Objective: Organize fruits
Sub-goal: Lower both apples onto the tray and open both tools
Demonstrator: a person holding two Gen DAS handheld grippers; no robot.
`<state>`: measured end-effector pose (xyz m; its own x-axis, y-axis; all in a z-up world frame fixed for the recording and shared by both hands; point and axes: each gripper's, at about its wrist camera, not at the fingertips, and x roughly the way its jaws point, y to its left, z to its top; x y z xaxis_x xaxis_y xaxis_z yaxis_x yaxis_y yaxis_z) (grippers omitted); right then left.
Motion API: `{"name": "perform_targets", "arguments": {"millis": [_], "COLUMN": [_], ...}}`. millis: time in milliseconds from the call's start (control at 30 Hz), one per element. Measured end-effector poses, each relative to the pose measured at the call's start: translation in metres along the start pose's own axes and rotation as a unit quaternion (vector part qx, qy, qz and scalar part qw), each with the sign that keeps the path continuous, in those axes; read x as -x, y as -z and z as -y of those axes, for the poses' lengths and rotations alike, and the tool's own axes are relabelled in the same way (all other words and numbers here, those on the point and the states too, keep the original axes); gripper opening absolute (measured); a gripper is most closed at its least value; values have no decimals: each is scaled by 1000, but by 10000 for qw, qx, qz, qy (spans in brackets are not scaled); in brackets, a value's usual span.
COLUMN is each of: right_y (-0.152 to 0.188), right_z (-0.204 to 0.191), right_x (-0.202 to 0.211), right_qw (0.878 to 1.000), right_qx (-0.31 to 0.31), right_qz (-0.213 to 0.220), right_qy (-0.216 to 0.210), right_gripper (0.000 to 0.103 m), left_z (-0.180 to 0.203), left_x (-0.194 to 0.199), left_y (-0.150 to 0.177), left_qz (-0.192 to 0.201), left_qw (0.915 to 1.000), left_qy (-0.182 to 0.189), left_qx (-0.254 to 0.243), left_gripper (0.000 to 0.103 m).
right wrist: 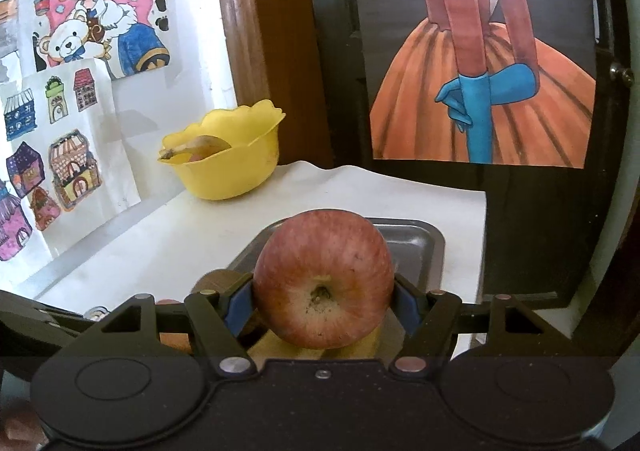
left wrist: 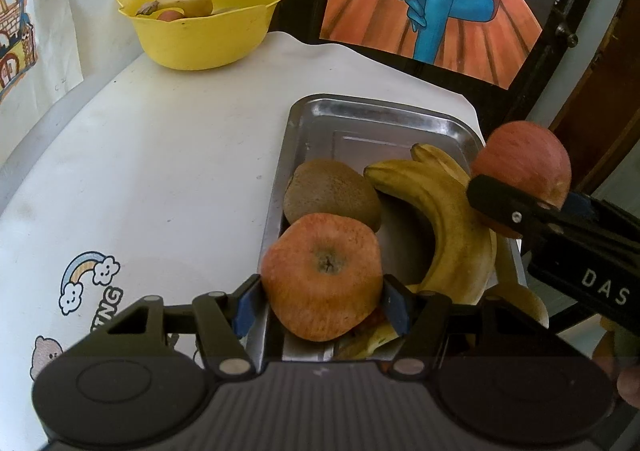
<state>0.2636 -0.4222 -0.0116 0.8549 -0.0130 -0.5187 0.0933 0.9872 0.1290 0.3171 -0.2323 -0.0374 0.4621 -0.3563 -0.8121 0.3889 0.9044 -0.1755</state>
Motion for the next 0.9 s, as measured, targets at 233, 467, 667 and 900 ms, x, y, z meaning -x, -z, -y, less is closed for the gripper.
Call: {"name": "perform_targets", "arguments": {"millis": [233, 467, 667, 900], "right_y": [7, 20, 27, 31], "right_z": [11, 22, 20, 23], "right_x": [7, 13, 12, 12], "right_qw": [9997, 9987, 9988, 9989], "right_qx": [57, 133, 100, 82], "right_qz": [-121, -383, -423, -410], "right_qy": [200, 305, 232, 219], "right_gripper": [72, 72, 72, 73], "left_z": [0, 0, 3, 3], "left_x": [0, 0, -1, -1], "left_y": [0, 1, 2, 3], "left_qz": [9, 37, 67, 93], "left_qw": [10000, 10000, 10000, 9999], "left_qy": [3, -14, -34, -28], "left_qx": [-3, 8, -8, 27], "left_gripper": [67, 68, 70, 73]}}
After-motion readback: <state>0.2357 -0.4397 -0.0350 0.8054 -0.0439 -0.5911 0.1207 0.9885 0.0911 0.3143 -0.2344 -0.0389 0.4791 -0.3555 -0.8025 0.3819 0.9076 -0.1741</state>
